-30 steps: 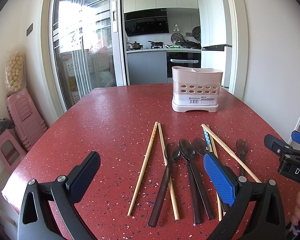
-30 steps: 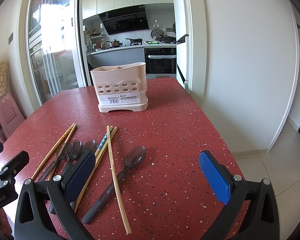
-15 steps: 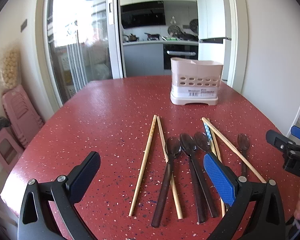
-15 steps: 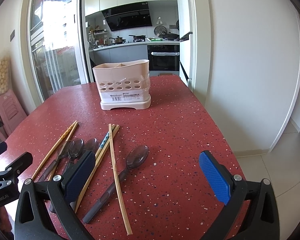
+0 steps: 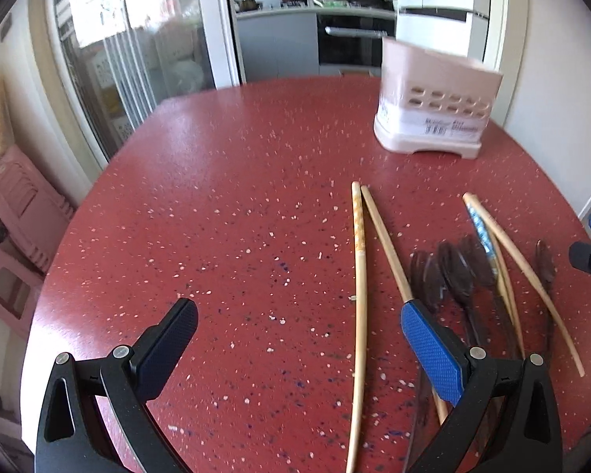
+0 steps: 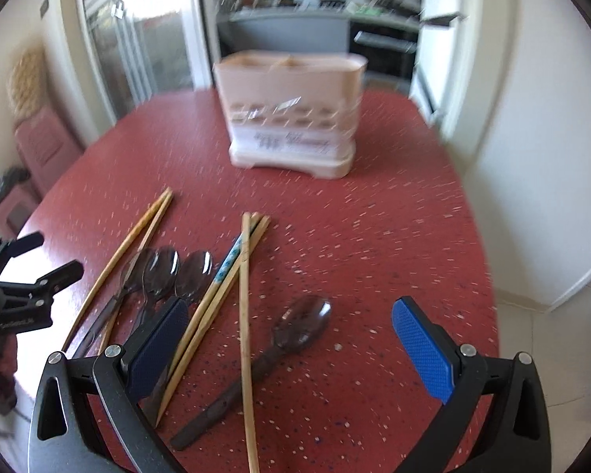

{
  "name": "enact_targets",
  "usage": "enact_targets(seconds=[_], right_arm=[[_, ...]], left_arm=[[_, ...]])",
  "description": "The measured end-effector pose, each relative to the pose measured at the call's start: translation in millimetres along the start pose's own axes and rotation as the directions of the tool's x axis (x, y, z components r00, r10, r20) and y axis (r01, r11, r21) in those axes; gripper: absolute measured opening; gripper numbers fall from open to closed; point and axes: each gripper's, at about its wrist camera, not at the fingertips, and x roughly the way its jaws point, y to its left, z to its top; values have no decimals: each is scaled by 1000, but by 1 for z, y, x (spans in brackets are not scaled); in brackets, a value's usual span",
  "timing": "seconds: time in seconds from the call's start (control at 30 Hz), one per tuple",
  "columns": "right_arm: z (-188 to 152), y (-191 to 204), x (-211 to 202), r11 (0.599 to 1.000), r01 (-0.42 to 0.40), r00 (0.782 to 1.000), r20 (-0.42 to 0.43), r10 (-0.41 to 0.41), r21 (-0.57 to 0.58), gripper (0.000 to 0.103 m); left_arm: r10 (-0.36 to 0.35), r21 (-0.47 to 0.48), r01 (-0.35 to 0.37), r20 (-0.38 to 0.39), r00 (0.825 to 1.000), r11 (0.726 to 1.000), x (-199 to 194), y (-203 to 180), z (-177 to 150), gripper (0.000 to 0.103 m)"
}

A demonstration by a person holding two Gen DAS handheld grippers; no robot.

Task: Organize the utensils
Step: 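Lower both tools and close both grippers on one plain wooden chopstick each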

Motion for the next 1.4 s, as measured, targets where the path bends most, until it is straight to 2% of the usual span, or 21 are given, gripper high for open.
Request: enact_targets(seconds=[0.07,0.13,0.27,0.33,0.4,0.53,0.7,0.87,0.93,1.0,1.07,1.13,1.17,1.2,1.23,1.27,1.4], right_arm=[[10,4,14,999,-22,997,-68,20,-26,99],[17,9,25,997,-27,993,-115,19,-66,90],[25,24,48,985,-36,976,-217,-2,-169,73],[27,31,60,975,-23,966,-257,-35,-221,69],[29,34,70,970,-23,956,-288,-50,-242,58],[33,33,89,972,-57,931,-363,-30,-229,45],[48,29,98,974,-95,909,-417,0,-207,39],[57,27,105,973,-112,891,-453,8,-201,35],[60,26,105,974,-111,888,-459,8,-197,31],[66,25,108,973,-121,885,-464,17,-195,17],[68,25,108,974,-127,883,-468,23,-190,11],[67,24,109,976,-132,882,-469,35,-176,9],[70,21,110,978,-137,882,-469,47,-159,7],[66,18,108,979,-145,881,-469,62,-143,7],[67,14,108,981,-154,881,-465,82,-120,7],[70,9,108,982,-161,884,-458,96,-104,7],[84,-5,102,980,-188,896,-418,147,-59,6]], left_arm=[[-2,20,2,-21,1000,1000,8,-2,3,103],[-16,39,18,-46,999,999,17,-5,7,103],[-28,52,33,-94,995,998,31,-8,12,103],[-38,47,44,-111,993,998,36,-7,15,103],[-41,48,47,-125,991,998,41,-8,18,103],[-54,55,64,-167,985,996,51,-11,25,101],[-68,60,82,-199,978,995,60,-16,35,96],[-70,99,93,-222,973,991,65,-24,43,95],[-82,105,109,-236,968,989,67,-27,47,91],[-103,101,132,-252,962,986,69,-29,50,85],[-111,109,144,-265,958,984,70,-32,53,81],[-125,115,162,-276,953,980,70,-35,55,74],[-132,120,171,-280,951,978,70,-37,56,68],[-137,124,178,-280,950,976,69,-39,56,55],[-144,127,185,-280,949,974,68,-39,56,48],[-142,131,184,-279,950,974,69,-41,57,37],[-153,94,182,-256,955,979,65,-35,55,37]])
